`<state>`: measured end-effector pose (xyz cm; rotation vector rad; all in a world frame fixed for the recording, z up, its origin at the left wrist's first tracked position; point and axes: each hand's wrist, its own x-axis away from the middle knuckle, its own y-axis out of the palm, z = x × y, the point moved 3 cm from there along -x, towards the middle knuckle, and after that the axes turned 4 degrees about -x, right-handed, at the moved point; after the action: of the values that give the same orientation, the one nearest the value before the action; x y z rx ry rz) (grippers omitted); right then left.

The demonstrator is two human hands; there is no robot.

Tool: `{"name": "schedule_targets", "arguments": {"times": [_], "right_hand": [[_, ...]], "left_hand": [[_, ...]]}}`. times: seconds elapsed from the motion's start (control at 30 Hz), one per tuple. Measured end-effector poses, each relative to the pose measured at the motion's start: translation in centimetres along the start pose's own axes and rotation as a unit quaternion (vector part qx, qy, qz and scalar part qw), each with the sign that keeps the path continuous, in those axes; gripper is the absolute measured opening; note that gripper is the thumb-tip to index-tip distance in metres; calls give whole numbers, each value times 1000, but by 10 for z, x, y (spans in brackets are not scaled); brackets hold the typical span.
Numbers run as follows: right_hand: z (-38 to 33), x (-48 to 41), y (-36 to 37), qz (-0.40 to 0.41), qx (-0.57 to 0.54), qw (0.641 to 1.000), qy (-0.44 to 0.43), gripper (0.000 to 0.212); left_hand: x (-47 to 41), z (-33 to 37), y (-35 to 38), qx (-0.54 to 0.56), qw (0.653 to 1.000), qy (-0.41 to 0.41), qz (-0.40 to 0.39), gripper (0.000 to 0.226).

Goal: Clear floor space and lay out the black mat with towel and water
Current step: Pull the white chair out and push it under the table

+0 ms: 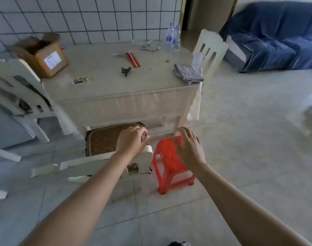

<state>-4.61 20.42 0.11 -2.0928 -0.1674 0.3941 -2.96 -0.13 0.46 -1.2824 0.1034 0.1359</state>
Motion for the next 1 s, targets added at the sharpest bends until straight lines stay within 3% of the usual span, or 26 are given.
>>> {"name": "schedule_targets", "arguments": {"times": [0.17,0.3,0.47,0.57,0.7,0.87,0.97,1.0], "right_hand": [[-78,0,59,-70,-24,997,5,32],[-122,1,108,-134,-10,991,-8,34],[-150,-8,135,-225,88,970,-16,39],[-159,-24,146,-298,135,945,4,33],[-155,-52,165,-428,75,890,137,59],[-165,-70,183,-602,20,786,138,61],[-163,-74,197,-662,54,736,131,59],[-160,-77,206,-679,68,719,132,58]], "left_hand": [[45,-94,-1,15,998,-55,-39,27],[76,-158,-1,14,993,-76,-89,45],[88,-194,-8,22,982,-131,-132,54],[86,-209,-4,49,960,-176,-213,52],[67,-214,0,110,896,-225,-365,62],[45,-217,8,181,831,-267,-452,60],[41,-230,24,111,792,-264,-540,62],[41,-232,32,98,762,-254,-587,61]]}}
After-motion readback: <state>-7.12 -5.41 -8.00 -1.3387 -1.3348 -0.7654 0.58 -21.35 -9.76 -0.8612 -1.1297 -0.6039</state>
